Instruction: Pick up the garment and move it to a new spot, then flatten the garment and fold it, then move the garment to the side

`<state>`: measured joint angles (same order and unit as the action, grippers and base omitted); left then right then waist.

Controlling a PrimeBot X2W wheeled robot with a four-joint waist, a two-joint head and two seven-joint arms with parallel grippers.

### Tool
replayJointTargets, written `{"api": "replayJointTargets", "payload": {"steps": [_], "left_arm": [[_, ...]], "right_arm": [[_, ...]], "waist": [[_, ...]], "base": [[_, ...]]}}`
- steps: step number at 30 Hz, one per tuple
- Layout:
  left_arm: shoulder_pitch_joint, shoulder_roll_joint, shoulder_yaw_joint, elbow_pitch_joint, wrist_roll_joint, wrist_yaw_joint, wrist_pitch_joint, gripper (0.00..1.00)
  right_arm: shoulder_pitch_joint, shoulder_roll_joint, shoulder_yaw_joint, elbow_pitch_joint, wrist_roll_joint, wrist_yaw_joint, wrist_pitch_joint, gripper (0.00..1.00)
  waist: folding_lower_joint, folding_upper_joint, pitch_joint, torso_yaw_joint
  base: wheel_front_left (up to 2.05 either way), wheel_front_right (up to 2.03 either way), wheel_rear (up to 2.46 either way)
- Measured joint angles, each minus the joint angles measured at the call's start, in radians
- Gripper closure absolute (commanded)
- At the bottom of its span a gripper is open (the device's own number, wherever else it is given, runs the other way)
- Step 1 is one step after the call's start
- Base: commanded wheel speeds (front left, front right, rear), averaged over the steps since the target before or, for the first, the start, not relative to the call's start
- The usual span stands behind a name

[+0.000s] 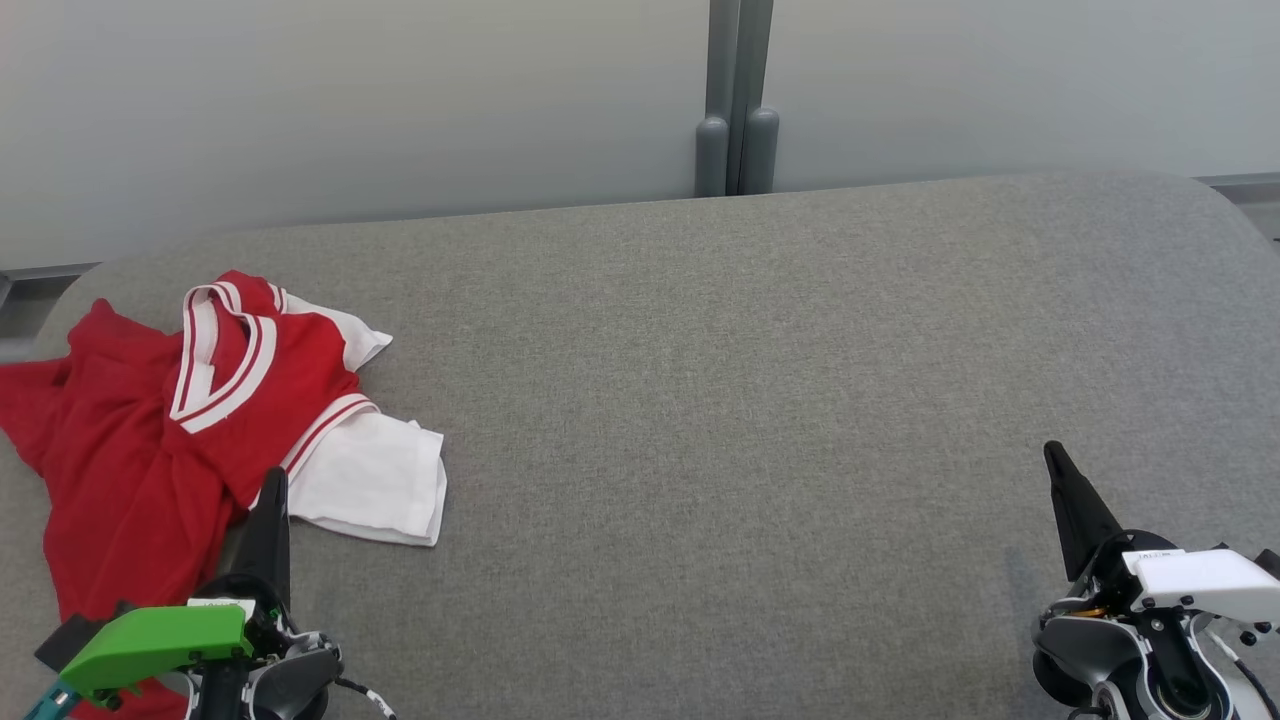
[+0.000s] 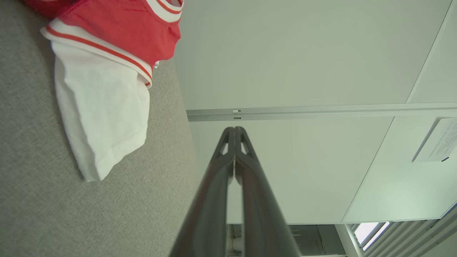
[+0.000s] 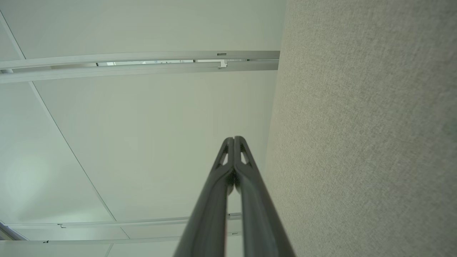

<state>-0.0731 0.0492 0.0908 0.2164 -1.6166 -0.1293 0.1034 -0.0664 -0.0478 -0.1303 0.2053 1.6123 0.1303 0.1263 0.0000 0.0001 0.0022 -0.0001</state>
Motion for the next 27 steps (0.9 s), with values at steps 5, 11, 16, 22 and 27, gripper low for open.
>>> {"api": "replayJointTargets", "payload": {"steps": [5,11,16,22,27], "left_arm": [[0.000,0.000,0.000,0.000,0.000,0.000,0.000,1.00],[0.002,-0.001,0.000,0.006,0.000,0.000,0.000,0.00],[0.036,-0.007,-0.010,0.037,0.000,0.003,-0.010,0.00],[0.042,-0.006,-0.034,0.026,0.012,0.003,-0.040,0.00],[0.042,0.000,-0.055,0.032,0.072,0.003,-0.064,0.00]], "right_arm": [[0.000,0.000,0.000,0.000,0.000,0.000,0.000,1.00],[0.002,0.002,0.000,0.005,0.000,0.000,0.000,0.00],[0.035,0.011,0.008,0.035,-0.004,0.000,-0.014,0.00],[0.040,0.011,0.013,0.029,-0.066,0.000,-0.042,0.00],[0.041,0.011,0.012,0.009,-0.183,0.000,-0.068,0.00]], "waist": [[0.0000,0.0000,0.000,0.000],[0.0000,0.0000,0.000,0.000],[0.0000,0.0000,0.000,0.000],[0.0000,0.0000,0.000,0.001],[0.0000,0.0000,0.000,0.003]], "base": [[0.00,0.00,0.00],[0.00,0.00,0.00],[0.00,0.00,0.00],[0.00,0.00,0.00],[0.00,0.00,0.00]]}}
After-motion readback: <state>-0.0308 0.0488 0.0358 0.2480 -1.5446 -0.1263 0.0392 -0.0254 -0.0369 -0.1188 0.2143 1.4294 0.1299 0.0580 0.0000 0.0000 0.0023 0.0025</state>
